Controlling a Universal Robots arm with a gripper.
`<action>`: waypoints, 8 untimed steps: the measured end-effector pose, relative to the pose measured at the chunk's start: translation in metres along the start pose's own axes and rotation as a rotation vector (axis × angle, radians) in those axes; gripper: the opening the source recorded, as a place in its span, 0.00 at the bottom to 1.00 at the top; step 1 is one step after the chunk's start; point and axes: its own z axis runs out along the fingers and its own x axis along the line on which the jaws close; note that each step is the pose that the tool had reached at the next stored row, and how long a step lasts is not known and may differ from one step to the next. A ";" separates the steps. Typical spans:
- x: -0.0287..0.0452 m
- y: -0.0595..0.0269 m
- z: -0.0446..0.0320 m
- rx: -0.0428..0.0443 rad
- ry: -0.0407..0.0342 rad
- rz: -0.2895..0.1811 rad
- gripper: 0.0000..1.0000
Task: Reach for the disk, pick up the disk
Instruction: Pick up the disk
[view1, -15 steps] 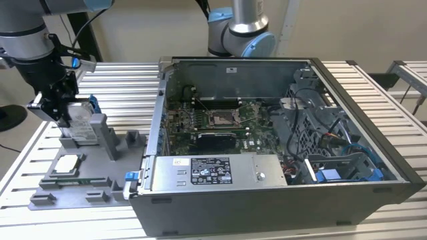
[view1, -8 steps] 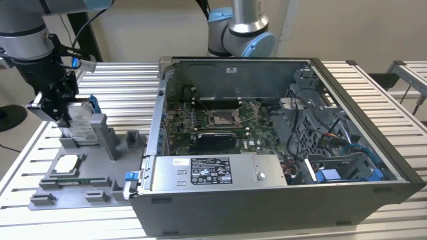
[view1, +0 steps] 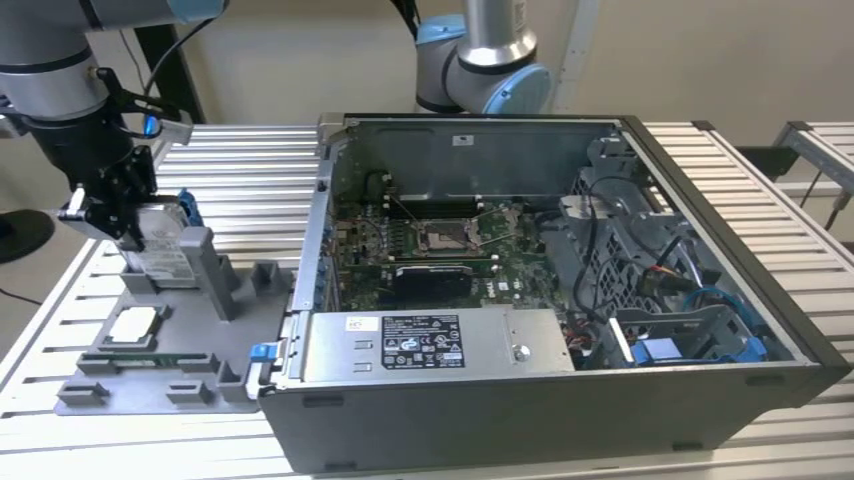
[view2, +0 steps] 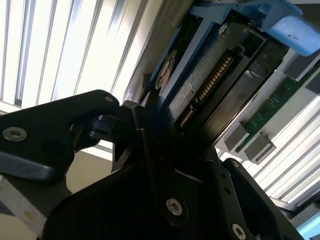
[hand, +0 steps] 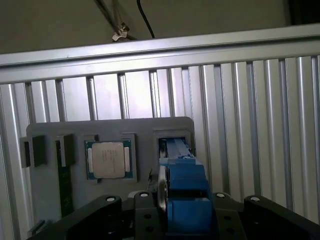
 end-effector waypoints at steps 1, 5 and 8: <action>0.0000 0.0000 0.0000 0.0000 0.0000 0.000 0.00; 0.0000 0.0000 0.0001 -0.0001 0.0000 0.000 0.00; 0.0000 0.0000 0.0001 0.0000 0.0000 0.000 0.00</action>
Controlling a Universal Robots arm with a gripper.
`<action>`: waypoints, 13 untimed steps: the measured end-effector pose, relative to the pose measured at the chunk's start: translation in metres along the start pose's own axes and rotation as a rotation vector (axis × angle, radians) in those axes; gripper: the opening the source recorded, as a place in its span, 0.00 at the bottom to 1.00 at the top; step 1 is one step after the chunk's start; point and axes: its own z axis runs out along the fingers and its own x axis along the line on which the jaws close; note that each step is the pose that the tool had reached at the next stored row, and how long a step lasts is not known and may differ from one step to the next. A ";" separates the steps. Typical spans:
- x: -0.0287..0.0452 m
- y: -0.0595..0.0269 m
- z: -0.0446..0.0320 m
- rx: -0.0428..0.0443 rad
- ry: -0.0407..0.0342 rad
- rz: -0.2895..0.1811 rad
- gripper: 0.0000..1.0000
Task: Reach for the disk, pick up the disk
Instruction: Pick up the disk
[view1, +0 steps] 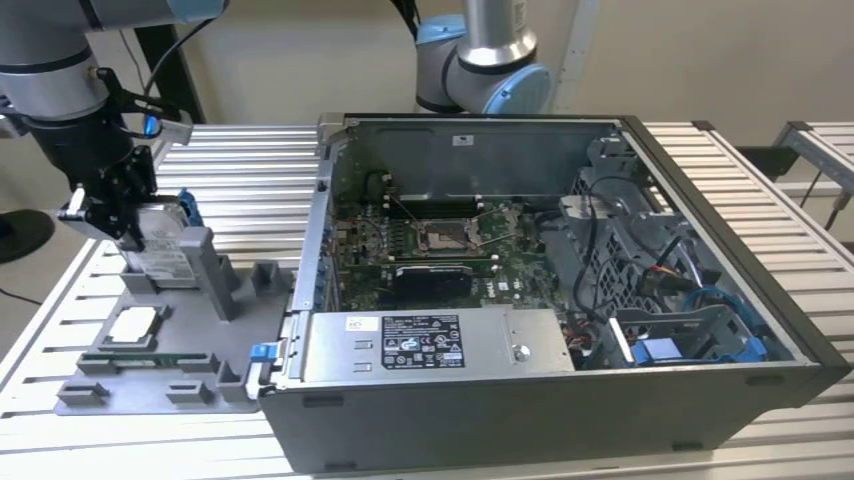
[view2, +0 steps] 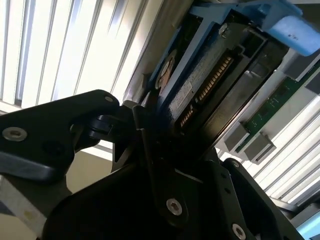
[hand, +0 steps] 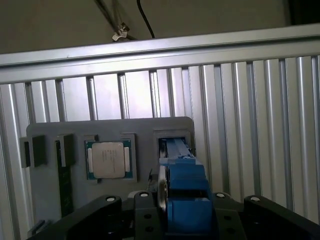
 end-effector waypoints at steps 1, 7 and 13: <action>0.0000 0.0000 0.0000 0.0000 0.0000 0.000 0.00; 0.0000 0.0000 0.0001 0.0000 0.0000 0.000 0.00; 0.0000 0.0000 -0.0014 0.0003 -0.0002 0.000 0.00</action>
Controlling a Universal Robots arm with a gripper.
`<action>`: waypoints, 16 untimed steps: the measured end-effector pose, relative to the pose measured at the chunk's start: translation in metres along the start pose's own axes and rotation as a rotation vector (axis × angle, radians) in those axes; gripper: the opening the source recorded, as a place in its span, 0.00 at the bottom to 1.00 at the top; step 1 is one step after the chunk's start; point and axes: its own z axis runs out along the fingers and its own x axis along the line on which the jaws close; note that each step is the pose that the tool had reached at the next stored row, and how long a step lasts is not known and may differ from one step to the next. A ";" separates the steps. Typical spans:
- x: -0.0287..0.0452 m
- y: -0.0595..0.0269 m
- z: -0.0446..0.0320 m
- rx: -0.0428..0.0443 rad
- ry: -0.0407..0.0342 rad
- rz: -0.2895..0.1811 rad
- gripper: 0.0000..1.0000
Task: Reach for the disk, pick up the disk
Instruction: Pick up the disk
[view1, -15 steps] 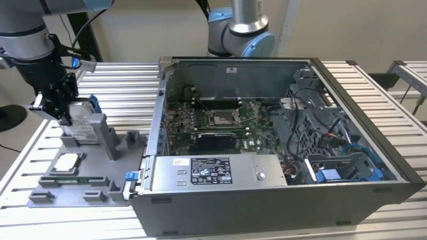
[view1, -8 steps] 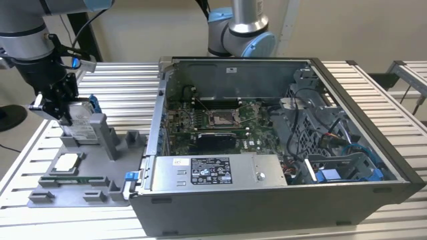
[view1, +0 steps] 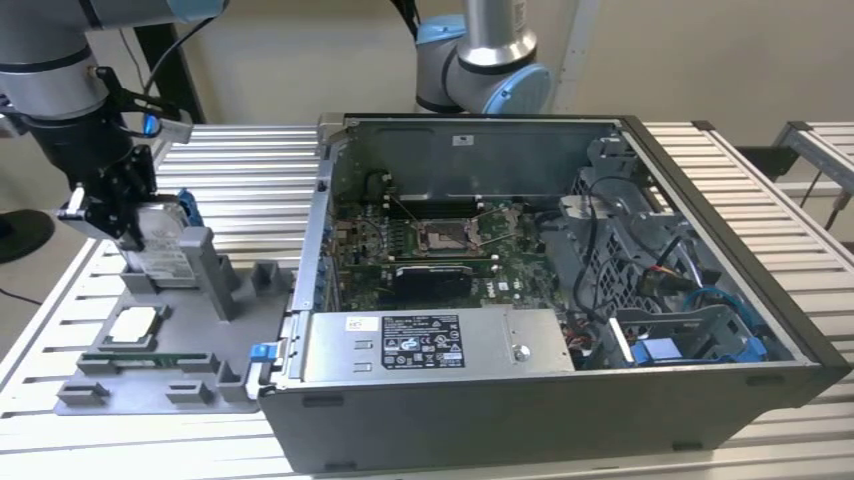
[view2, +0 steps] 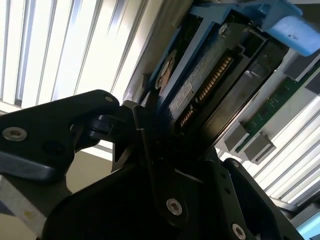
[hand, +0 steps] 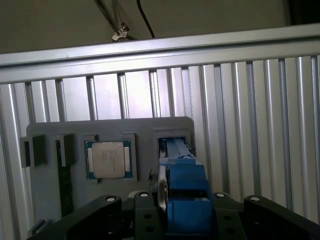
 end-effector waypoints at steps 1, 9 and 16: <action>0.0000 0.0000 -0.0013 -0.0002 0.0001 0.000 0.00; 0.0001 0.0003 -0.0152 -0.0002 0.0002 0.000 0.00; 0.0001 0.0006 -0.0284 -0.0003 0.0002 0.000 0.00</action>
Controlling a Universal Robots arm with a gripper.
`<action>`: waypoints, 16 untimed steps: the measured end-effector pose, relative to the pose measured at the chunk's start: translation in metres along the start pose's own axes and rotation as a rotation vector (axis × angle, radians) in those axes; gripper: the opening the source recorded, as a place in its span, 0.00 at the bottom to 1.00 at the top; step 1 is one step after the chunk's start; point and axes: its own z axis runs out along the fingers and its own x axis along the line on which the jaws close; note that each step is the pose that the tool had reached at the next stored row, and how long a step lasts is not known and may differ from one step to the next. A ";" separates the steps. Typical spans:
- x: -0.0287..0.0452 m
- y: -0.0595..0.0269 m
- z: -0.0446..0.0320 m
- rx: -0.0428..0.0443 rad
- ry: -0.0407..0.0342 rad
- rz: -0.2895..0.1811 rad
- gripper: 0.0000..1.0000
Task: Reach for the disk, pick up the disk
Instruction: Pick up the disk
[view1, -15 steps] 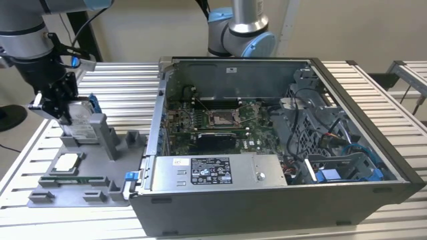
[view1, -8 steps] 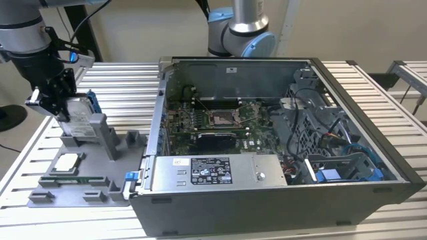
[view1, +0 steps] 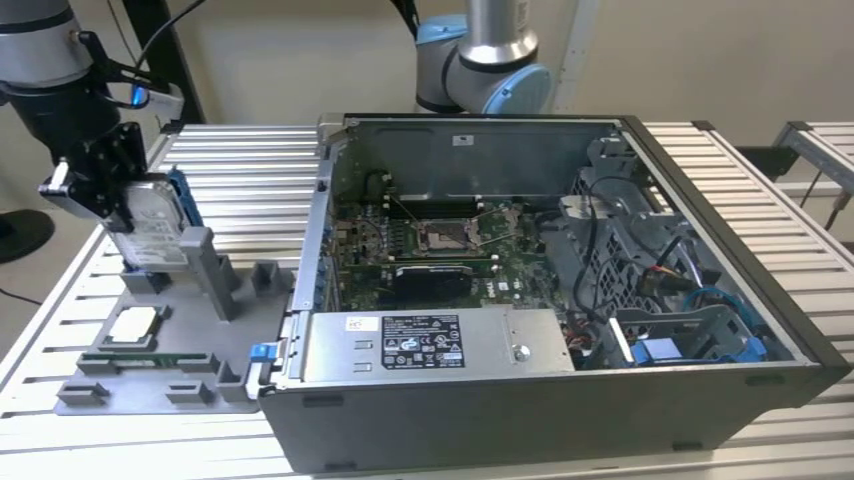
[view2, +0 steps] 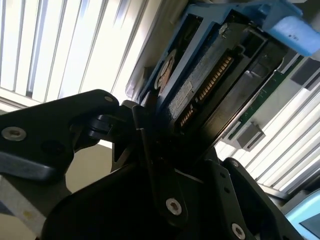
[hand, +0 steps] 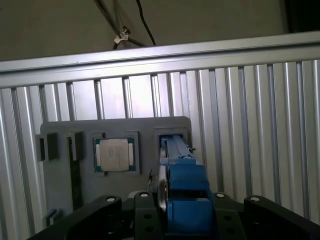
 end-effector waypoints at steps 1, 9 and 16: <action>0.0000 0.0000 -0.0019 0.0000 0.0000 0.000 0.00; 0.0001 0.0004 -0.0173 0.0001 -0.0001 0.000 0.00; 0.0002 0.0006 -0.0310 0.0001 0.0000 0.000 0.00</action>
